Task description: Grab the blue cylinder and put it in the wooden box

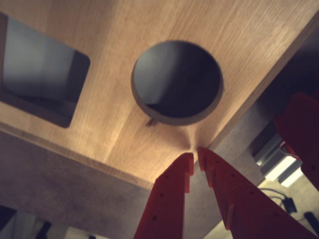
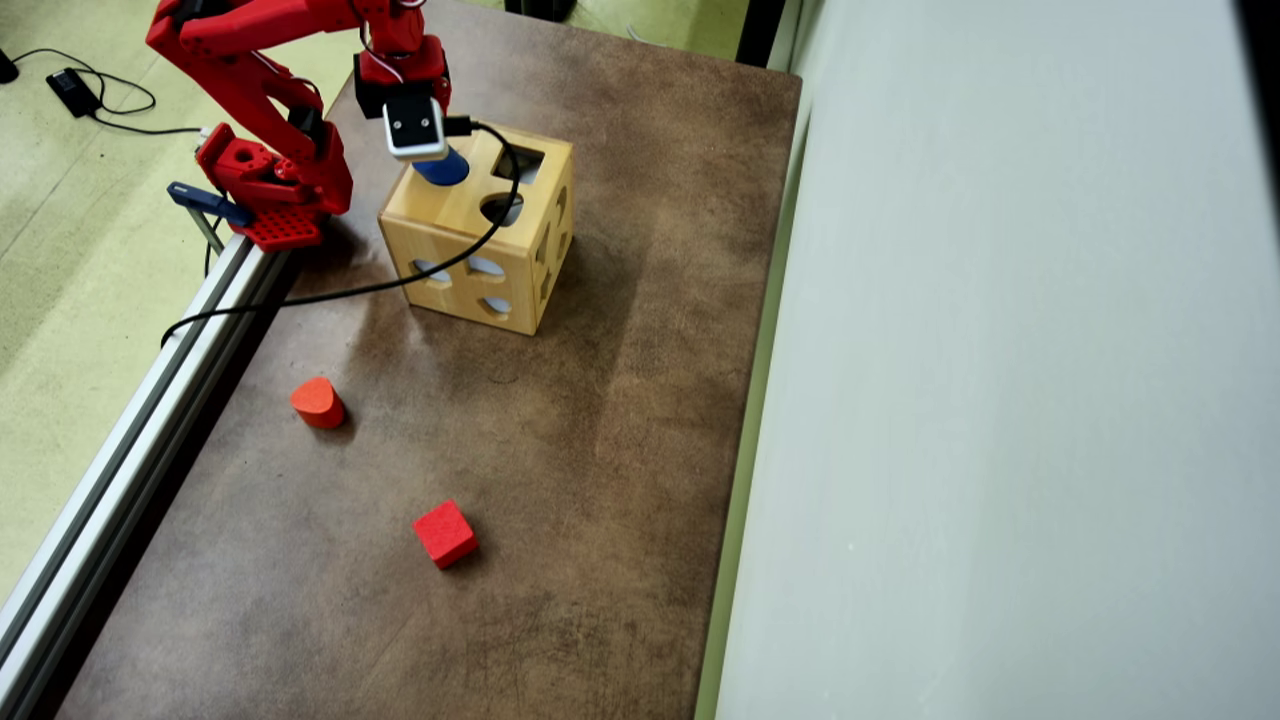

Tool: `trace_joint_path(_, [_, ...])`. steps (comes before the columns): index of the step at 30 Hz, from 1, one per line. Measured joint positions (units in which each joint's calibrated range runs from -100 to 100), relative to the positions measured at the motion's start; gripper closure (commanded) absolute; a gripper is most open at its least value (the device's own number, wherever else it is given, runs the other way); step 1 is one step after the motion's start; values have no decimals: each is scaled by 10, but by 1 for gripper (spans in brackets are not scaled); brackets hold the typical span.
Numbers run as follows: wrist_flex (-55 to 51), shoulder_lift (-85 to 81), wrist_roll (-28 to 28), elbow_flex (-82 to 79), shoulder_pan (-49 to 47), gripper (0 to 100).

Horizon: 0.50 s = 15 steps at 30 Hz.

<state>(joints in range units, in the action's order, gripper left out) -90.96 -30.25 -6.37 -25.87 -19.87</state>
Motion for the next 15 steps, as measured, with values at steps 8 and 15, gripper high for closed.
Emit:
trace_joint_path(8, [-1, -61, 1, 70, -4, 97])
trace_joint_path(15, [-1, -227, 1, 98, 0, 97])
